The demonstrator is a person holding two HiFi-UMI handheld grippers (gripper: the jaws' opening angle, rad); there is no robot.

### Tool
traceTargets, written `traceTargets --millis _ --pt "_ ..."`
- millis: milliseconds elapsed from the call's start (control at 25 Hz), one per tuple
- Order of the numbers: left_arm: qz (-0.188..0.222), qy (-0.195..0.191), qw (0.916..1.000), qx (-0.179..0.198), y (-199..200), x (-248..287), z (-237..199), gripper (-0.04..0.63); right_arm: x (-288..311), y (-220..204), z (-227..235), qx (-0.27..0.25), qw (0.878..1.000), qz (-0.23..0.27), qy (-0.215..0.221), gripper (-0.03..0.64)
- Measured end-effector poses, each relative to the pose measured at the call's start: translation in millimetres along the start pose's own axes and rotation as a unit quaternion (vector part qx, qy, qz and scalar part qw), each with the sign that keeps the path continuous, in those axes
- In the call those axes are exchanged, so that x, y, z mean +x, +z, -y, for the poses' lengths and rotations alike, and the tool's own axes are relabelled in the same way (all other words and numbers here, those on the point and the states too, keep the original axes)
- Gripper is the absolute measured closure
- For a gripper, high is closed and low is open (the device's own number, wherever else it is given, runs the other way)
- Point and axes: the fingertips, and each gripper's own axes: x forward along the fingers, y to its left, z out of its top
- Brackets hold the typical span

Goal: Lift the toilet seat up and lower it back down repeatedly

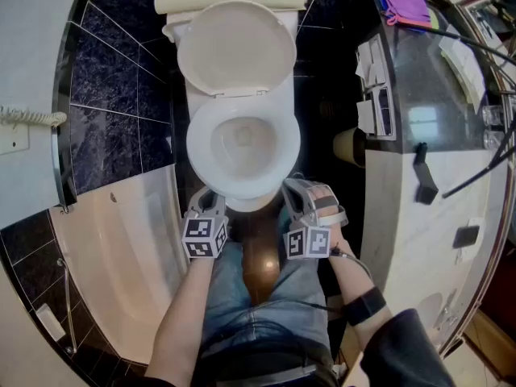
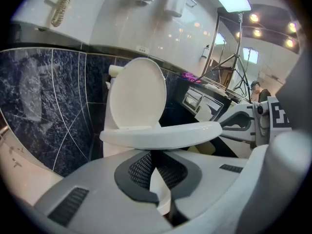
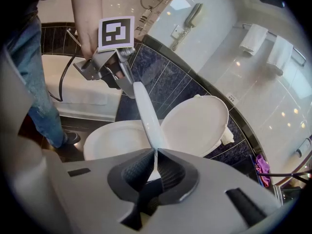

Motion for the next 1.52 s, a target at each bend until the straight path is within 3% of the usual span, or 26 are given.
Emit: traceTargets --millis 40,200,560,880,1120,1360,1520 --pt "-0.005 0.000 1.0000 -0.002 -6.2 1.1 0.1 0.595 -3.0 -3.5 -4.1 0.002 1.000 0.000 -0.001 0.597" --pt "-0.026 0.000 0.9996 0.005 -37.0 4.0 0.4 0.595 -4.9 -17.5 -14.4 0.016 1.000 -0.008 -0.001 0.600" --pt "-0.068 -0.023 0.9952 0.066 -110.6 21.7 7.9 0.595 24.6 -46.7 -26.6 0.091 0.996 -0.014 -0.022 0.600" --pt "-0.108 -0.039 0.9879 0.104 -185.7 50.1 5.9 0.595 68.2 -66.5 -55.2 0.127 0.992 -0.013 -0.019 0.599" --pt "-0.153 -0.041 0.9839 0.083 -252.4 56.4 2.5 0.595 87.8 -80.4 -78.0 0.144 0.989 -0.022 -0.007 0.600" --pt "-0.186 -0.042 0.9790 0.072 -271.1 69.2 -2.6 0.595 99.2 -85.2 -86.7 0.150 0.988 -0.032 -0.001 0.600" --pt "-0.166 -0.037 0.9830 0.068 -265.7 65.3 -7.6 0.595 100.3 -84.6 -84.1 0.153 0.988 -0.032 -0.002 0.600"
